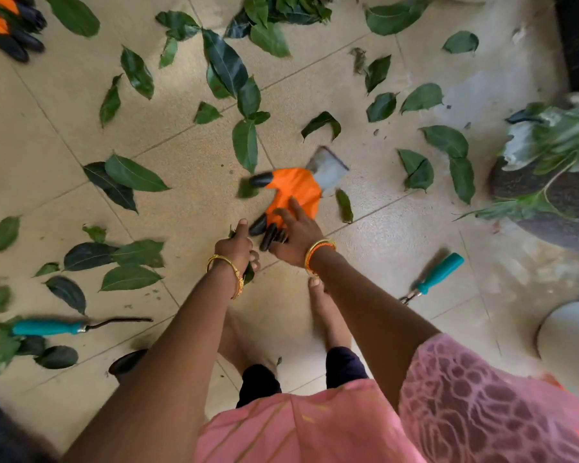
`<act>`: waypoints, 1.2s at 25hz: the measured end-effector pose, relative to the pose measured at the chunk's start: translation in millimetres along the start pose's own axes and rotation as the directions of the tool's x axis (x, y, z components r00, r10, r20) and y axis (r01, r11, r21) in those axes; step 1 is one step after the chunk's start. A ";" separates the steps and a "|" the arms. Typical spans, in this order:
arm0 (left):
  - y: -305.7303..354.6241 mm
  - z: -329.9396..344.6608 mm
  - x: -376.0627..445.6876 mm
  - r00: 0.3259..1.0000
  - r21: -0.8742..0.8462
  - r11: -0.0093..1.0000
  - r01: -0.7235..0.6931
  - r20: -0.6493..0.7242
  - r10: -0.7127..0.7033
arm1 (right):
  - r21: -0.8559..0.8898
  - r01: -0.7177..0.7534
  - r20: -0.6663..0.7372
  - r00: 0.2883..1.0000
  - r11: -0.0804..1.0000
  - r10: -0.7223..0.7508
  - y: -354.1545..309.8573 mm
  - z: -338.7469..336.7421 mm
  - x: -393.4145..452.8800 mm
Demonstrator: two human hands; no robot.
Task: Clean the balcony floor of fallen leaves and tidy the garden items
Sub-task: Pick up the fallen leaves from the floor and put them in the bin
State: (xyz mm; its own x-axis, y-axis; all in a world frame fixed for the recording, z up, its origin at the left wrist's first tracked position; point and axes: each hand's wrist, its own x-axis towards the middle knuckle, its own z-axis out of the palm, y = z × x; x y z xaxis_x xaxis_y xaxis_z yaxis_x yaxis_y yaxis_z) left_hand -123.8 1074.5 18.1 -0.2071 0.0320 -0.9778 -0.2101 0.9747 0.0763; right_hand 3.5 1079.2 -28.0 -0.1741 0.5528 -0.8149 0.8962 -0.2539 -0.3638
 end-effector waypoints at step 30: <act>-1.4 -37.5 -10.5 0.975 0.166 0.984 -0.059 -0.202 0.092 | 0.400 -0.068 -0.103 0.988 0.914 0.118 -65.0 -18.4 -26.1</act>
State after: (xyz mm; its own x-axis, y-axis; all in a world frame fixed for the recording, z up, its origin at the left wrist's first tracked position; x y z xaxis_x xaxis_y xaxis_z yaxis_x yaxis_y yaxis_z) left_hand -157.1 1064.5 35.6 -0.4139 0.0765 -0.9071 -0.0363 0.9943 0.1004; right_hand -42.7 1095.9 25.2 -0.0238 0.5981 -0.8011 0.6677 -0.5869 -0.4580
